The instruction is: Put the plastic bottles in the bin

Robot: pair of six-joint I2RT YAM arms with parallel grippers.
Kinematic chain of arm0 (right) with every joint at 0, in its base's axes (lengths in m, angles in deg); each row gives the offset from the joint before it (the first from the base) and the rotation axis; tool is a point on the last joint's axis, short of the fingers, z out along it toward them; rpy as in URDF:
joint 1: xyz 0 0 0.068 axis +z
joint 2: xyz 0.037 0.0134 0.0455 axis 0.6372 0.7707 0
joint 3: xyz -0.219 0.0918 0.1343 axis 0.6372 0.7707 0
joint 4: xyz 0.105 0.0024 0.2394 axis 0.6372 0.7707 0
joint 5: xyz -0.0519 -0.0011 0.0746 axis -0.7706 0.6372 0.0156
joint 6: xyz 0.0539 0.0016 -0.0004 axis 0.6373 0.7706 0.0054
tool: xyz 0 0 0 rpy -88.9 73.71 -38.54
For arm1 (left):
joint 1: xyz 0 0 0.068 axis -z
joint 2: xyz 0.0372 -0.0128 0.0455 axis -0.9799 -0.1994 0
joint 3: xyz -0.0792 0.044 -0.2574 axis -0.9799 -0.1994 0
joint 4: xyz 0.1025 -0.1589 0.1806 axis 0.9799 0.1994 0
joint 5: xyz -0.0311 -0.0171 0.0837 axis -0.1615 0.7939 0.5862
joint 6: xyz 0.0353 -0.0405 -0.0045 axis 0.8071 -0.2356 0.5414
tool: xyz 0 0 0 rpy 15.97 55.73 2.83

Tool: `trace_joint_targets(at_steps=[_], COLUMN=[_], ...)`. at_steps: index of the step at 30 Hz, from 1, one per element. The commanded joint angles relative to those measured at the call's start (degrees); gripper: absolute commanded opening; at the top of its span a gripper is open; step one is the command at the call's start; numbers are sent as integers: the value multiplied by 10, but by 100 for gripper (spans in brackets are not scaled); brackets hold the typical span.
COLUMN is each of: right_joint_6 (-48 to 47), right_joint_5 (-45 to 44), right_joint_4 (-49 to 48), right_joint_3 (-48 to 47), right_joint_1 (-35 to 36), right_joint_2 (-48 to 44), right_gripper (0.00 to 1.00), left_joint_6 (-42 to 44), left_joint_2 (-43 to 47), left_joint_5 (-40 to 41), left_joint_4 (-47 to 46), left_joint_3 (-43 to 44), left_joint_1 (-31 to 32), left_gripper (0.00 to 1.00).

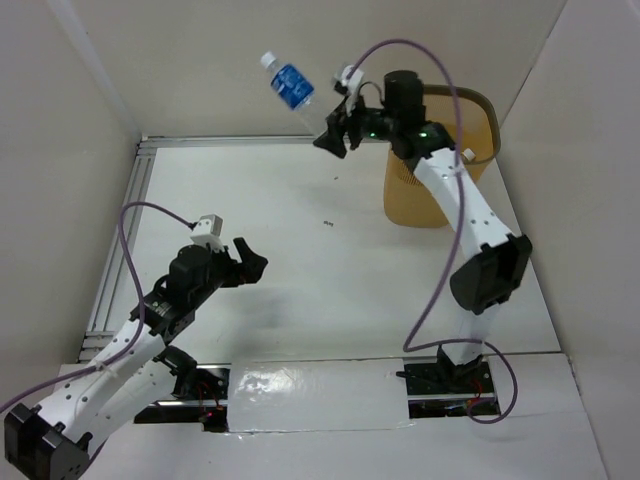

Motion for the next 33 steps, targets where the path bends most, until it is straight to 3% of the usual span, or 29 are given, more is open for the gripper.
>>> trace_joint_targets(at_steps=[1,6,7,17,20,21,23,24,33], right_joint_6=[-1,36,37,-28,-45,-50,-51,-51,5], right_joint_5=[-5,-22,-14,48,54,59,60,60,60], right_joint_4=[-34,-51,-45,12,17,17,17,23,5], right_joint_3=[-3,30,44,152,171,171,171,171,124], right_joint_1=[-37,-140,-197,-344,-365,-365,-377,-377,-388], right_joint_2=[-54,-108,-122,-174,-179,-172,-166,-166,-154], right_gripper=[11,11,11,17,35,67,95,100,100], left_joint_6=[12,22,22,28,33,33,39,39,50], left_joint_2=[-19,-46,-54,-109,-125,-132,-138,-138,-143], left_joint_5=[-28,-44,-49,-71,-71,-71,-71,-71,-72], left_joint_4=[-69,-103,-110,-141,-141,-141,-146,-146,-134], left_joint_3=[0,5,5,28,39,39,45,50,61], left_joint_1=[3,3,3,15,21,27,32,32,48], left_gripper=[98,98,98,98,98,98,98,98,98])
